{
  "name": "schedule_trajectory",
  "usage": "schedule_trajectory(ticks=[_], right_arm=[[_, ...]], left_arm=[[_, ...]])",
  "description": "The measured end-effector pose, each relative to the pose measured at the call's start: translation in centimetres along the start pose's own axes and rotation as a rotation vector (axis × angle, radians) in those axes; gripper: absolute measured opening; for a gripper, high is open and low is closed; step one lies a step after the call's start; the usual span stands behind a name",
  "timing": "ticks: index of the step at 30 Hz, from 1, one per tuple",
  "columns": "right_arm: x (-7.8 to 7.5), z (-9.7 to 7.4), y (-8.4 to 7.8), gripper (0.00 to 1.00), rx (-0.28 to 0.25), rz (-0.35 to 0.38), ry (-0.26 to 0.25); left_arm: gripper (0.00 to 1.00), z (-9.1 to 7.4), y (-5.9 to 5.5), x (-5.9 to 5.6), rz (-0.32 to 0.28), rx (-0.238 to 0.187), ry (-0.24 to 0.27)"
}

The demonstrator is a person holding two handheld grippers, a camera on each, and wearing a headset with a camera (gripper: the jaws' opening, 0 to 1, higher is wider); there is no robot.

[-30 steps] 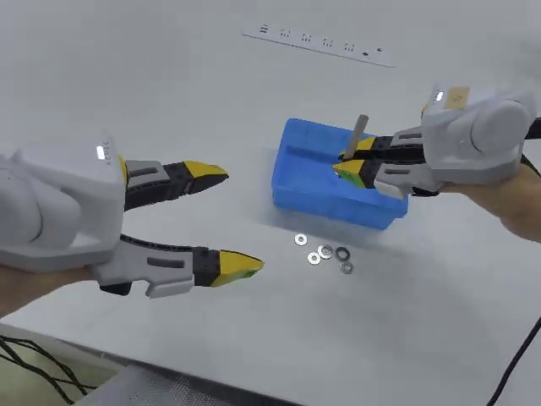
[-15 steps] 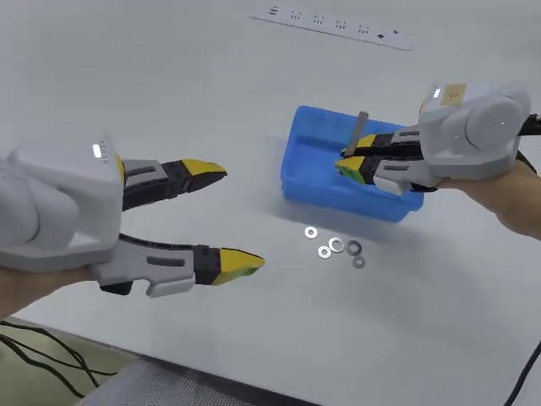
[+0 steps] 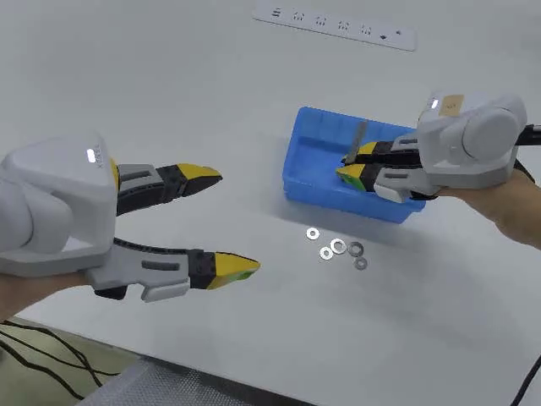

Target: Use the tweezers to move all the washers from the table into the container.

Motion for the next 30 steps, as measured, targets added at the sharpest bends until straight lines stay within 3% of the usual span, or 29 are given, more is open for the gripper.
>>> schedule_trajectory(ticks=[13, 30], right_arm=[[-0.07, -0.42, -0.35, 0.1, -0.002, 0.019, -0.016], [-0.36, -0.92, 0.39, 0.09, -0.021, 0.032, -0.033]], left_arm=[[0.67, -0.1, -0.11, -0.18, -0.006, 0.001, -0.003], [0.66, -0.11, 0.08, 0.25, 0.0, -0.004, -0.001]])
Point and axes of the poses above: the centre of the closed fingertips' face, and the gripper's own axes: z roughly forward along the fingers, x roughly to its left, y roughly out of its top, the point moved 4 cm from there along -z, roughly backward along the fingers, and after that the axes turned 6 degrees about -y, right-handed, at the moved point
